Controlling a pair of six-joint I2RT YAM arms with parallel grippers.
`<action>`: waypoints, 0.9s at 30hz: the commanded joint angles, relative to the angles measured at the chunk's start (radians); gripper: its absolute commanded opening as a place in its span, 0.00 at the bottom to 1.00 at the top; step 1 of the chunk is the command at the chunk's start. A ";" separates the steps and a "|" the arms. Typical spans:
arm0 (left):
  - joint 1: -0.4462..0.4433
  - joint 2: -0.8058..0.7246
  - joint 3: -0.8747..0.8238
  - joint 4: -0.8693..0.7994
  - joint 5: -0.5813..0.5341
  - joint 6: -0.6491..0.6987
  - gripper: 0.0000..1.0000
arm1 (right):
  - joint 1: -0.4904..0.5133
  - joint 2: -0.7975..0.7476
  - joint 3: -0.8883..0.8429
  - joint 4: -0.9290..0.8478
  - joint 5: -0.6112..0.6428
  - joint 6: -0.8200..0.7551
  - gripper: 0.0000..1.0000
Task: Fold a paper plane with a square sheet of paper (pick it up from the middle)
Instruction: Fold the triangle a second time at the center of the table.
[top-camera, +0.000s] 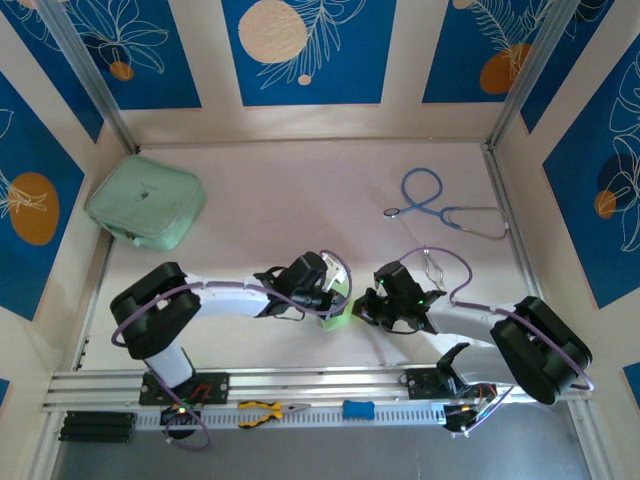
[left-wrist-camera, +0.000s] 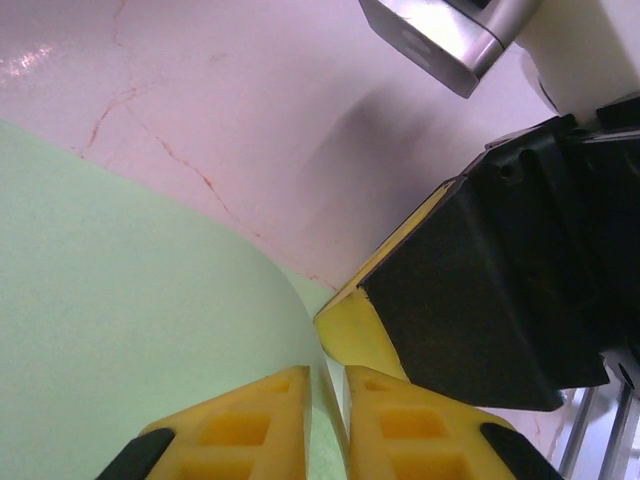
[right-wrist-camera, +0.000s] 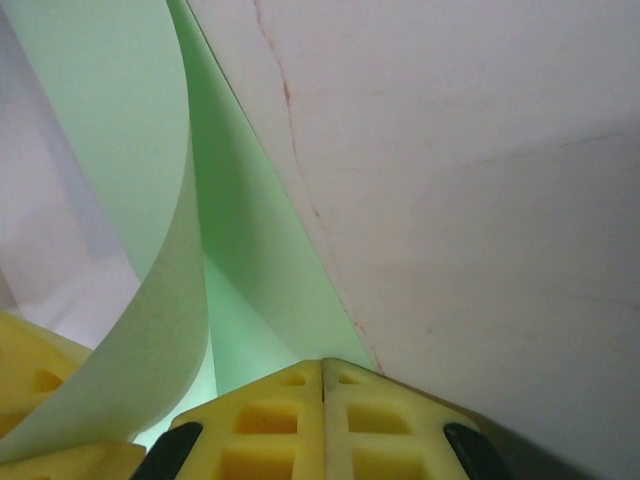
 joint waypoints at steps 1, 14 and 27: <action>0.016 0.023 0.031 -0.011 0.042 -0.004 0.15 | -0.008 -0.018 -0.013 -0.046 -0.007 -0.015 0.00; 0.038 0.029 0.008 0.016 0.107 0.027 0.00 | -0.010 -0.017 0.050 -0.016 -0.083 -0.052 0.01; 0.073 0.043 -0.013 0.035 0.141 0.051 0.00 | -0.051 0.091 0.026 -0.044 -0.029 -0.031 0.00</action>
